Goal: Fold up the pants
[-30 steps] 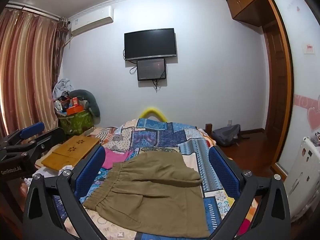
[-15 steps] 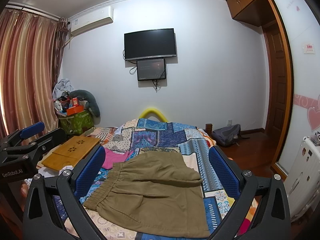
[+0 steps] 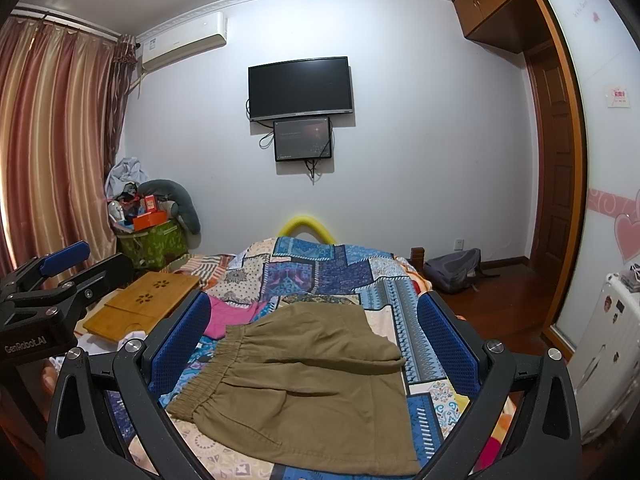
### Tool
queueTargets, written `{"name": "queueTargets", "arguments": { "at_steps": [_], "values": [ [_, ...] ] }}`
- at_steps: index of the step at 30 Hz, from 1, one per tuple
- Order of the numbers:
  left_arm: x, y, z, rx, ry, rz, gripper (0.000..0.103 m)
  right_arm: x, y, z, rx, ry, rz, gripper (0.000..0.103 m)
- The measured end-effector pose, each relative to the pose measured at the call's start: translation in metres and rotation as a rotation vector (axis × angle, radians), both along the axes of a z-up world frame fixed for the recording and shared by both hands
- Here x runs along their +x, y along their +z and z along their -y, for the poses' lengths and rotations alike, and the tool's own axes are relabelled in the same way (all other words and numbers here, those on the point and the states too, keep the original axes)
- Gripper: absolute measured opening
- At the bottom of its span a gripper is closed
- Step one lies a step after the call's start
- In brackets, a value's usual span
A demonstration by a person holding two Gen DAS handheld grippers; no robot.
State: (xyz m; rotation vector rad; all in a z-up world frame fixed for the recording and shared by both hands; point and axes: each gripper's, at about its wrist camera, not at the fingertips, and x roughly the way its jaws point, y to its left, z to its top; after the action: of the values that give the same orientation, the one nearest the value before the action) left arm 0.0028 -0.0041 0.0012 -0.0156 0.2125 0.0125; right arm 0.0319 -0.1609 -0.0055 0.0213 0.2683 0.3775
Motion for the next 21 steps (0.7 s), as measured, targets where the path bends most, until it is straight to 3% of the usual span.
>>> {"name": "queueTargets", "arguments": {
  "at_steps": [21],
  "values": [
    [-0.0013, 0.0027, 0.0037, 0.022, -0.004, 0.007, 0.103, 0.0001, -0.0053, -0.0016, 0.0, -0.001, 0.006, 0.103]
  ]
}}
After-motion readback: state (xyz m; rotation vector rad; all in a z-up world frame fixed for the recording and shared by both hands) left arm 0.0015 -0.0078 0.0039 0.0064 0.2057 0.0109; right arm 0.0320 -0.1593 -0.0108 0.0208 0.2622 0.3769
